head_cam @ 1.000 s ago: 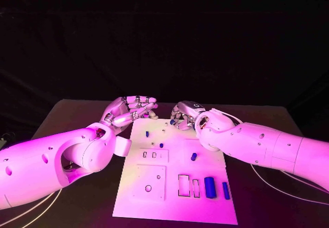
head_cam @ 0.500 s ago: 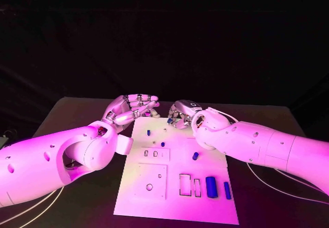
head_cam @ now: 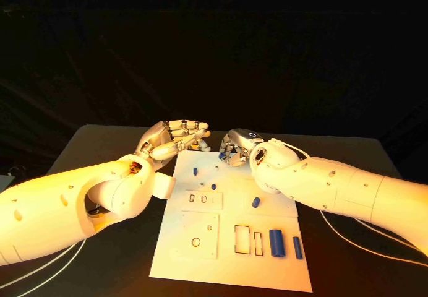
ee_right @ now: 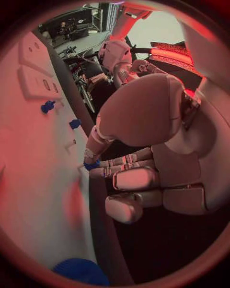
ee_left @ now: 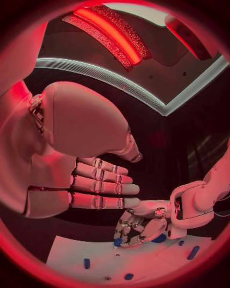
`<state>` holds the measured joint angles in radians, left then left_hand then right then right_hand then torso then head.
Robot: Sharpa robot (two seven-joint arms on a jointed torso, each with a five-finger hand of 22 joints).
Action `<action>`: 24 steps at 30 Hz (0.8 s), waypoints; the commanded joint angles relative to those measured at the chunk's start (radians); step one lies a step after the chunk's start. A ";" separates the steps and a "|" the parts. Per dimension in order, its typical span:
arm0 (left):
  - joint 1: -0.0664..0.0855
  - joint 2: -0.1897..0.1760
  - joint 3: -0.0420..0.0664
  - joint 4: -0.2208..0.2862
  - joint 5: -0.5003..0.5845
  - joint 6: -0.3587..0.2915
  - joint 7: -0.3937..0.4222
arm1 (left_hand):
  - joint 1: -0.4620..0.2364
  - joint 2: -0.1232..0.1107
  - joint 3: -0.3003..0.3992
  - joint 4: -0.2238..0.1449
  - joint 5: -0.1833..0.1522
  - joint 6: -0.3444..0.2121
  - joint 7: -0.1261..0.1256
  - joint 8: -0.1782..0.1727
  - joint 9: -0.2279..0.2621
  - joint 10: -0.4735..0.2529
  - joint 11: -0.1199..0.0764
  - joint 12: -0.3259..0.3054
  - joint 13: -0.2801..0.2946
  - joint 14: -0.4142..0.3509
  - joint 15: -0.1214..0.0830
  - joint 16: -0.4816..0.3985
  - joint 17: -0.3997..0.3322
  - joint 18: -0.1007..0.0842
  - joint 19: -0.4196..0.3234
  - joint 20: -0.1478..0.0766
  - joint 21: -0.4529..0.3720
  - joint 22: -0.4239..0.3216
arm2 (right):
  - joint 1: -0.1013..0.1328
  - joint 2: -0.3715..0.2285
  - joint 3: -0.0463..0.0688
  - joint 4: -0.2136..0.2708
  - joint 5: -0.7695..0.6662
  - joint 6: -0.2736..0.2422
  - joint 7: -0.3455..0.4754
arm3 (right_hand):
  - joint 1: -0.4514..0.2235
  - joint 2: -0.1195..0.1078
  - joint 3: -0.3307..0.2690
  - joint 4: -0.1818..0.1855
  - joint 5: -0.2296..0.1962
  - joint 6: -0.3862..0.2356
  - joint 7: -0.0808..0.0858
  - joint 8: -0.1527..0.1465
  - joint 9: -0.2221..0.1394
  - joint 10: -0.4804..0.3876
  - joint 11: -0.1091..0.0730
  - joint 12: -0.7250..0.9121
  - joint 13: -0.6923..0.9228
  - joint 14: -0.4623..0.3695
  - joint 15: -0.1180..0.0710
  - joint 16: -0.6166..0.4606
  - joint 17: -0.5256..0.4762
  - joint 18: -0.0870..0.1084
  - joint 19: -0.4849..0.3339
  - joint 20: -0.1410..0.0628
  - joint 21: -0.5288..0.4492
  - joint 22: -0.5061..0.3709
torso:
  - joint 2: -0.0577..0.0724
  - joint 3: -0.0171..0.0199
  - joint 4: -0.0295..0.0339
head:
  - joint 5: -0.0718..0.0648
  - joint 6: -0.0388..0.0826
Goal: Assemble the parts on the task board
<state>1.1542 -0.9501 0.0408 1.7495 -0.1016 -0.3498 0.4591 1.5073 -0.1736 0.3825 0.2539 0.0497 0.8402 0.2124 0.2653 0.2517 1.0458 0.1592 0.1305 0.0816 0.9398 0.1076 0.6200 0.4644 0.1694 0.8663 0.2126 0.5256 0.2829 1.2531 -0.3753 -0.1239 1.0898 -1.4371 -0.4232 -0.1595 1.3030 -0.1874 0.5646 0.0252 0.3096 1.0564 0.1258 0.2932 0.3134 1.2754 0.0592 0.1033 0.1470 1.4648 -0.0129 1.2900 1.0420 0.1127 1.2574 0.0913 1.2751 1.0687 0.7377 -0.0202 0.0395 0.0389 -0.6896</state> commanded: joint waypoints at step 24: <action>0.007 0.001 0.001 -0.003 0.003 0.019 0.002 | -0.003 0.002 0.005 0.000 0.002 -0.007 0.015 -0.001 0.002 -0.003 0.008 -0.005 0.000 -0.010 0.002 0.008 0.002 0.008 -0.011 0.002 0.007 0.004 | -0.008 -0.001 -0.002 0.001 0.013 0.028 0.006 | -0.010 -0.009 0.006 0.006 -0.004 -0.030 0.011 -0.004 0.032 -0.023 0.009 -0.015 -0.001 0.008 0.003 -0.003 -0.017 -0.008 0.000 0.005 -0.007 -0.009 | -0.001 0.0004 -0.0033 | 0.006 -0.009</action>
<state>1.1593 -0.9497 0.0408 1.7456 -0.1009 -0.3481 0.4563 1.5073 -0.1736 0.3824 0.2539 0.0497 0.8402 0.2124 0.2653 0.2525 1.0458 0.1591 0.1305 0.0817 0.9361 0.1113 0.6260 0.4657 0.1695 0.8627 0.2162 0.5295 0.2857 1.2469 -0.3751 -0.1249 1.0895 -1.4253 -0.4101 -0.1561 1.2991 -0.1914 0.5688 0.0294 0.3094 1.0320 0.1356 0.2877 0.3440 1.2589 0.0683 0.0918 0.1470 1.4647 -0.0128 1.2899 1.0259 0.1135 1.2573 0.0913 1.2740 1.0615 0.7366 -0.0197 0.0367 0.0445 -0.6996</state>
